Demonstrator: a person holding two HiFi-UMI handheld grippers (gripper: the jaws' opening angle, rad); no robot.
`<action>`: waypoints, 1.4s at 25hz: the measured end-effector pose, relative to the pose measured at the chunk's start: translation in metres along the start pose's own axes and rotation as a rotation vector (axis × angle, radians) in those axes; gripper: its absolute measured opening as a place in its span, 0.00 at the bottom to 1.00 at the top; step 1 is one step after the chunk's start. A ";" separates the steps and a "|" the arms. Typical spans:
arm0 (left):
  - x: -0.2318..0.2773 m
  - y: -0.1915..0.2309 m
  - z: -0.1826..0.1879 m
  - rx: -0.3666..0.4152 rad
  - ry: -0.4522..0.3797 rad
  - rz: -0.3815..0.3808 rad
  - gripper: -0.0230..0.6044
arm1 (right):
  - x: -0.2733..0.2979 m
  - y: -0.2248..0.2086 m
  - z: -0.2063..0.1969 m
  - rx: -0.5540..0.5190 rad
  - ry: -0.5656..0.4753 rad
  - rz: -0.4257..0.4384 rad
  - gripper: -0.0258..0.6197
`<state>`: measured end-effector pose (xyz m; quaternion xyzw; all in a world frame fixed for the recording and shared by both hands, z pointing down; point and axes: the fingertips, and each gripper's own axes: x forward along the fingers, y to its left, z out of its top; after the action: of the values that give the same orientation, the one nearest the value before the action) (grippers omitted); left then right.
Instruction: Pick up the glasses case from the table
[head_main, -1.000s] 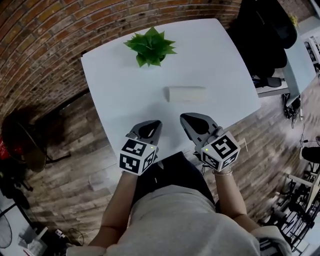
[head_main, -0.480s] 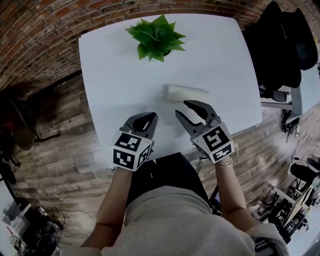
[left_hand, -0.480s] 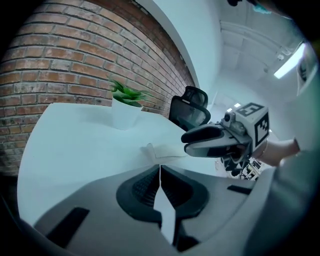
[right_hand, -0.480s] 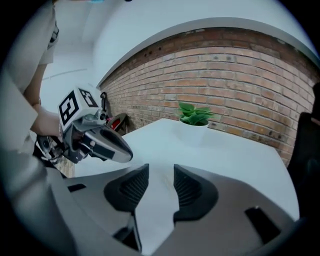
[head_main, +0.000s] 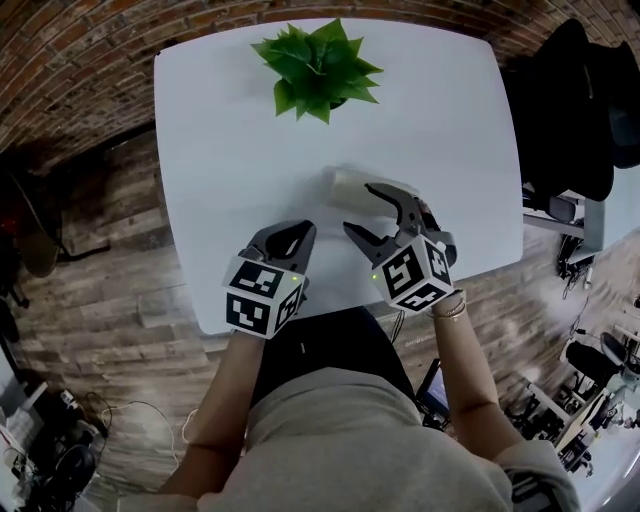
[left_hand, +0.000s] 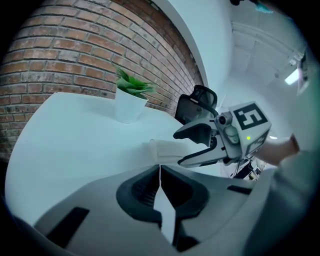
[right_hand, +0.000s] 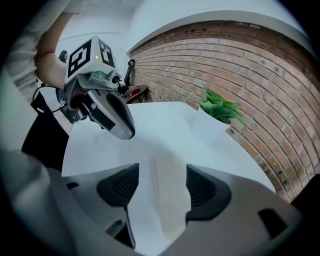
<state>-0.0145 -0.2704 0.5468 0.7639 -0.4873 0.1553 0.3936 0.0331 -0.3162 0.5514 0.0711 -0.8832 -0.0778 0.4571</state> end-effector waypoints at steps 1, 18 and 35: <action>0.001 0.000 0.001 -0.001 -0.001 0.003 0.05 | 0.001 -0.003 -0.003 -0.016 0.006 0.005 0.48; 0.012 -0.002 0.002 -0.050 -0.035 0.021 0.05 | 0.025 -0.017 -0.025 -0.147 0.079 0.179 0.50; 0.010 -0.002 0.012 -0.194 -0.123 -0.081 0.05 | 0.029 -0.011 -0.028 -0.161 0.073 0.206 0.46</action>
<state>-0.0093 -0.2852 0.5445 0.7492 -0.4921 0.0443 0.4411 0.0396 -0.3349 0.5881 -0.0541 -0.8596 -0.0985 0.4985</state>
